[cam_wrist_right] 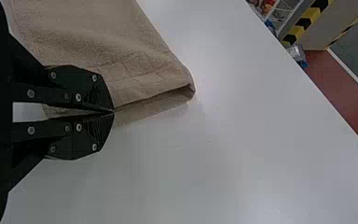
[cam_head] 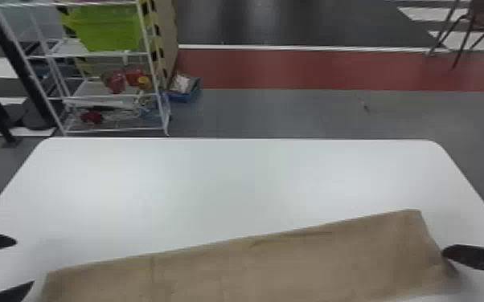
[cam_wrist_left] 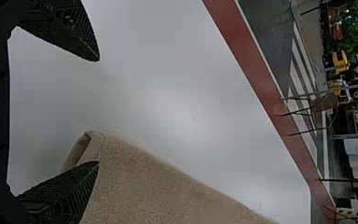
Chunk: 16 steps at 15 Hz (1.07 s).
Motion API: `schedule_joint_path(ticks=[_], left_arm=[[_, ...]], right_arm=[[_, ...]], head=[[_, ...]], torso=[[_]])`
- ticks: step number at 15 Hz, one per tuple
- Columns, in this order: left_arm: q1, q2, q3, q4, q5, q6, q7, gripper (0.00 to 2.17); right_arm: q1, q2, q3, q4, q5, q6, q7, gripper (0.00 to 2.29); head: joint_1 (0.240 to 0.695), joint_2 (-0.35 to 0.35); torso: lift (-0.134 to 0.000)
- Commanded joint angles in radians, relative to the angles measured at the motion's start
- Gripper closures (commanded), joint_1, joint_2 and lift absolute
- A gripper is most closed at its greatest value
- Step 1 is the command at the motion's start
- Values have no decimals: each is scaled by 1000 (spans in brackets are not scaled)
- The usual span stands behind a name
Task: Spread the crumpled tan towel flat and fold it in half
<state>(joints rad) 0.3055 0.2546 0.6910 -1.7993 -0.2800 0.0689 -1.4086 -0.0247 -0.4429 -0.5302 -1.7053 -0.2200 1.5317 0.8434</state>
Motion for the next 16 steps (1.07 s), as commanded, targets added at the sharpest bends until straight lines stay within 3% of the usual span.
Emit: schedule_joint_path(ticks=[1,5,10,11,12,13,16], left_arm=[[1,0,1,0,1,-2,-1,130],[1,0,1,-2,4,-2,-4,144],[1,0,1,0,4,-2,-4,144],[1,0,2,0,4,-2,-4,144],[3,0,4,0,4,-2,-4,144],[3,0,4,1,4,-2,-4,144],[4,2,5,3,4,-2,-4,147]], right_arm=[[0,0,-10,-8,-2,8,-3,947],[-15,3,18,7,27,2,-14,768],[-27,7,76,15,62,-8,-17,788],[-29,9,79,15,65,-8,-17,880],[-32,7,79,13,65,-5,-12,1190],[-32,7,65,12,54,-1,-6,1359],[5,1,7,-31,-2,32,6,1420]], head=[[695,-8],[695,-15],[695,-4],[695,-1],[695,3],[695,6],[695,9]], torso=[[-123],[-123],[-123],[-123],[-123],[-123],[-123]])
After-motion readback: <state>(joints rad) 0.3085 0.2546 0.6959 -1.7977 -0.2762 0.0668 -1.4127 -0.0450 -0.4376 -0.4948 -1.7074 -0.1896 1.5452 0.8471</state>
